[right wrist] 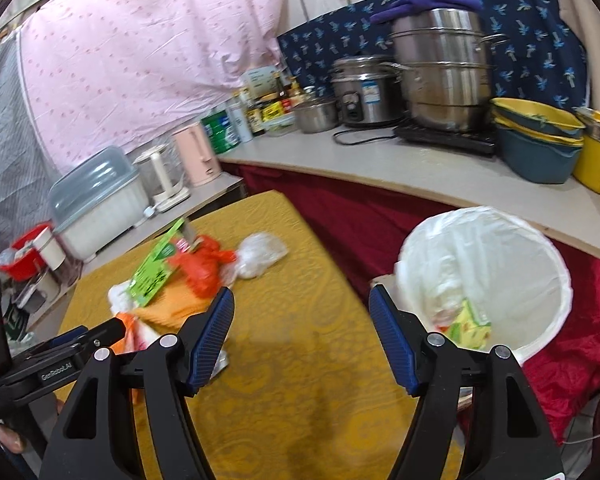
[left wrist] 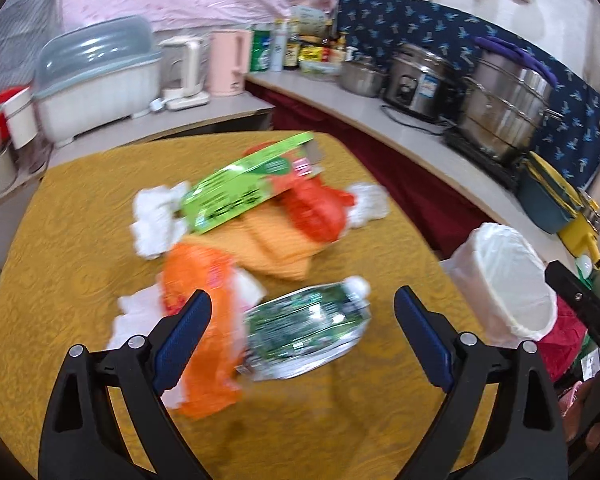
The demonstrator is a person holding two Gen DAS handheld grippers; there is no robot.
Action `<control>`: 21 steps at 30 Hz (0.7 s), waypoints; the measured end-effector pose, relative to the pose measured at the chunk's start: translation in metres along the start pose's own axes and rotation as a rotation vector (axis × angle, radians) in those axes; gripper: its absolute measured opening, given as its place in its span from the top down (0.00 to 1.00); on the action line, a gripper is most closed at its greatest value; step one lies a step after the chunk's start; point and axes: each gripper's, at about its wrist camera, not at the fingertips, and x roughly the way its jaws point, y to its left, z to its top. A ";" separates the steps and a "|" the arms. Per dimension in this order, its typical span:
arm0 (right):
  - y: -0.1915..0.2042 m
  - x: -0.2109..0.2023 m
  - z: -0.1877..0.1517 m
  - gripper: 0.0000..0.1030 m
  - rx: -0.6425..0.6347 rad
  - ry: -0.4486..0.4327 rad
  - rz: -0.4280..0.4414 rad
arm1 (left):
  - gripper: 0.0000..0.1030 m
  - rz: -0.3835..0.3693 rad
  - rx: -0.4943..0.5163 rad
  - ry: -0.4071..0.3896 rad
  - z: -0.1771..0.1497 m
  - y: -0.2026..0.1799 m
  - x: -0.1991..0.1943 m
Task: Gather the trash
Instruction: 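Move both tools back over the trash on the table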
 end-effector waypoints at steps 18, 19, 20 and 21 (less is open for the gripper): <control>0.153 0.093 -0.066 0.36 -0.111 0.286 0.244 | 0.15 0.014 -0.256 0.128 -0.034 0.143 0.029; 0.158 0.099 -0.069 0.37 -0.117 0.299 0.253 | 0.16 -0.012 -0.271 0.139 -0.035 0.147 0.033; 0.161 0.102 -0.071 0.38 -0.120 0.308 0.258 | 0.16 -0.029 -0.280 0.145 -0.035 0.148 0.035; 0.165 0.107 -0.073 0.39 -0.122 0.320 0.264 | 0.18 -0.058 -0.292 0.157 -0.036 0.151 0.038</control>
